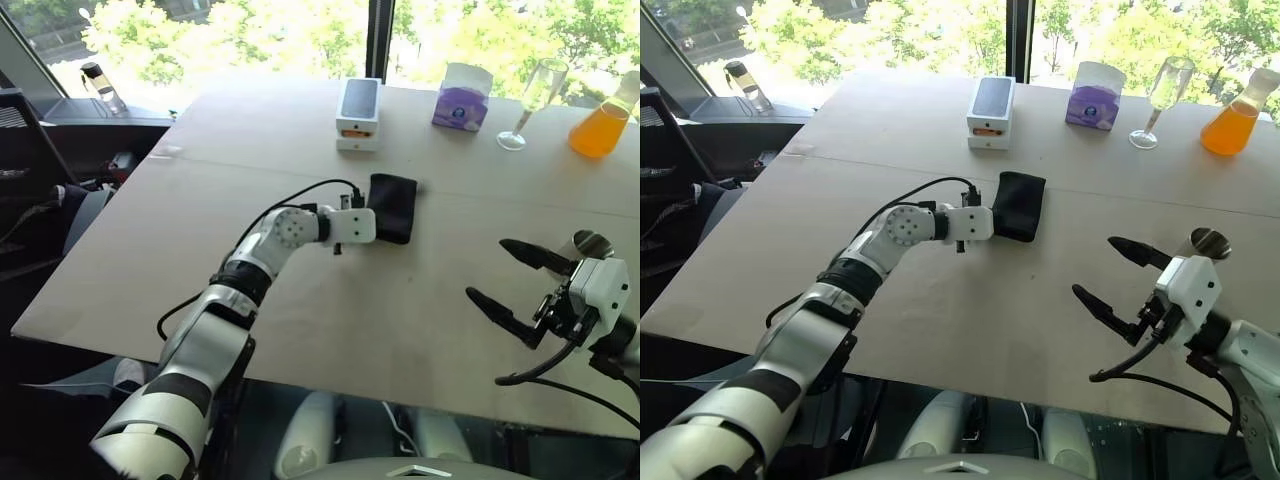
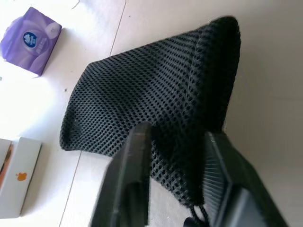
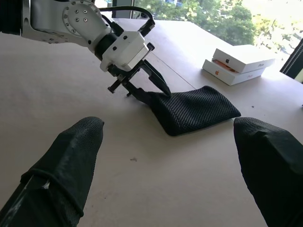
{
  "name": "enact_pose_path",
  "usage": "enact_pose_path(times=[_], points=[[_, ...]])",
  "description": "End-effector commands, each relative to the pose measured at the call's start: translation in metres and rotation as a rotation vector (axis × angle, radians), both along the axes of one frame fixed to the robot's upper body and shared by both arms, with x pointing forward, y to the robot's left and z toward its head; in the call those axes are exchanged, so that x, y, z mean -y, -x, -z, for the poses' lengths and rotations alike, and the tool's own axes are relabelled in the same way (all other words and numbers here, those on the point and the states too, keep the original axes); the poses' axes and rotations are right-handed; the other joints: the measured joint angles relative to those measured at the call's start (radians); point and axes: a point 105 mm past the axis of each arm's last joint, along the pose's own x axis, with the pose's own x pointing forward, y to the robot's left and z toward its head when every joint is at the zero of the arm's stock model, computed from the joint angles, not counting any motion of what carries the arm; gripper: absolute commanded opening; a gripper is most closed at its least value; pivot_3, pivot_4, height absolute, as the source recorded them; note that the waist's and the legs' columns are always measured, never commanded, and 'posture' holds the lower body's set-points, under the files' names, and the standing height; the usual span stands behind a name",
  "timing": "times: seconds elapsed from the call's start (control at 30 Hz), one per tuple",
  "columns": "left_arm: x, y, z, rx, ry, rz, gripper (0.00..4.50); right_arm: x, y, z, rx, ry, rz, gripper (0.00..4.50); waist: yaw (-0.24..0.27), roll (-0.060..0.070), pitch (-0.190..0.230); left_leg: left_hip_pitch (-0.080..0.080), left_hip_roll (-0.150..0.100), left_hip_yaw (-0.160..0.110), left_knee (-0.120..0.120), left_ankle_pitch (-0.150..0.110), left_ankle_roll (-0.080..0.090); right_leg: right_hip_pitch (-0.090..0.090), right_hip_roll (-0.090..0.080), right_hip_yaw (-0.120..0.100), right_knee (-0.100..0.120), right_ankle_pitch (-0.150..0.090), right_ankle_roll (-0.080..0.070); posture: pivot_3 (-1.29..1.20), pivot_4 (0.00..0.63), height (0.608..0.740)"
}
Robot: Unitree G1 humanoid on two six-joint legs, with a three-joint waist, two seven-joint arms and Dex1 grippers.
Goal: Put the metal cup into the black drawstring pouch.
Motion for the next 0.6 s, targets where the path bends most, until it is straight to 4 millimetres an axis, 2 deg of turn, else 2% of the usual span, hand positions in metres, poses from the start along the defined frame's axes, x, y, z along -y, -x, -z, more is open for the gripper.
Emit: enact_pose_path(times=[0.03,0.17,0.27,0.37,0.43,0.53,0.6], points=[[0.004,-0.004,-0.019,-0.090,0.116,-0.017,0.04,-0.004,0.001,-0.005,0.036,0.010,0.017,4.50,-0.001,0.000,0.000,0.000,0.000,0.000,0.000,0.000,0.000,0.000,0.000,0.000,0.000,0.000,0.000,0.00,0.150,0.740],[0.004,-0.006,-0.036,-0.450,0.318,-0.091,0.04,0.003,-0.006,-0.002,0.038,0.028,0.133,4.50,-0.002,0.000,0.000,0.000,0.000,0.000,0.002,0.000,0.000,-0.001,0.000,-0.001,0.004,0.000,0.000,0.00,0.150,0.740],[0.000,-0.009,-0.047,-0.627,0.410,-0.140,0.04,0.012,-0.010,-0.004,0.007,0.044,0.193,4.50,-0.004,0.000,0.000,0.000,0.000,0.001,0.005,0.000,0.000,-0.002,0.001,-0.003,0.008,0.000,0.000,0.00,0.150,0.740],[-0.001,-0.010,-0.052,-0.685,0.428,-0.165,0.04,0.025,-0.018,-0.010,-0.015,0.119,0.276,4.50,-0.006,0.000,0.000,0.000,0.000,0.001,0.007,0.000,0.001,-0.001,0.001,-0.002,0.009,0.000,0.000,0.00,0.150,0.740],[0.001,-0.009,-0.054,-0.741,0.451,-0.178,0.04,0.035,-0.024,-0.022,-0.006,0.214,0.324,4.50,-0.008,0.000,0.000,0.000,0.000,0.001,0.008,-0.001,0.001,-0.001,0.001,-0.002,0.010,0.000,0.000,0.00,0.150,0.740],[0.006,-0.005,-0.052,-0.753,0.438,-0.173,0.04,0.050,-0.037,-0.037,-0.023,0.299,0.403,4.50,-0.011,0.000,0.000,-0.001,0.000,0.001,0.010,-0.001,0.002,-0.001,0.001,-0.002,0.010,0.000,0.000,0.00,0.150,0.740],[0.008,-0.003,-0.048,-0.758,0.427,-0.177,0.04,0.062,-0.048,-0.041,-0.091,0.319,0.464,4.50,-0.013,0.000,0.000,-0.001,0.000,0.001,0.010,-0.001,0.002,-0.001,0.000,0.000,0.010,0.000,0.000,0.00,0.150,0.740]])
